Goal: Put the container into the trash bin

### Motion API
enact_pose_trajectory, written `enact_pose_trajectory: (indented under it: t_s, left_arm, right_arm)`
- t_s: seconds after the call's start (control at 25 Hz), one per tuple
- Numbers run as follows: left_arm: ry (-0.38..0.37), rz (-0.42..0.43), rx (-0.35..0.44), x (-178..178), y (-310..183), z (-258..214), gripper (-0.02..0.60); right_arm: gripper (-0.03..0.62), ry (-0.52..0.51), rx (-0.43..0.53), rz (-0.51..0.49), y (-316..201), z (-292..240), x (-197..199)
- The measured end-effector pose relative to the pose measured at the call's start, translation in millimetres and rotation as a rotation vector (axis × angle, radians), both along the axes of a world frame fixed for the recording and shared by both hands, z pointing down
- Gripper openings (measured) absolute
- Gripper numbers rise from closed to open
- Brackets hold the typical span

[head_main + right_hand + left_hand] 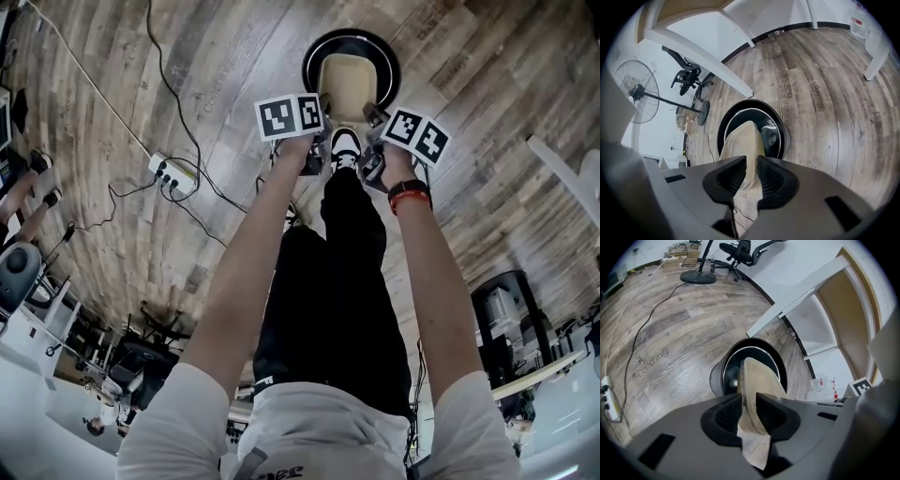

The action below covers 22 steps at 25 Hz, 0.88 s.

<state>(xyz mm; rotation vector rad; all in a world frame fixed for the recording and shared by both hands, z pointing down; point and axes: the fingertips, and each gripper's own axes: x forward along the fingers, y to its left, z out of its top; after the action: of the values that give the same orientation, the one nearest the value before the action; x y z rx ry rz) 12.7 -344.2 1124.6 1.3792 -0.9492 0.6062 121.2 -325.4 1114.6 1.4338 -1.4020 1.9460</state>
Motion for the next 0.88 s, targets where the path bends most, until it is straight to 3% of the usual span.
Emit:
enact_pose_trajectory:
  t_s: [0.24,0.36,0.48,0.88]
  left_arm:
    - [0.028,-0.047,-0.041,-0.9,-2.5,10.5,0.105]
    - [0.047,-0.03,-0.021,4.9,-7.7,11.1,0.159]
    - [0.066,-0.032,-0.028,10.7,-7.3,10.4,0.174]
    - [0.099,-0.029,-0.014,17.8,-9.6,-13.1,0.251]
  right_arm:
    - [0.092,0.015,0.003,0.009,-7.3,11.4,0.3]
    - [0.097,0.012,0.019,-0.01,-12.5,14.2,-0.5]
    - [0.147,0.005,0.022,-0.044,-11.6,14.6,-3.4]
    - [0.197,0.011,0.035,-0.057,-11.9,-5.5,-1.3]
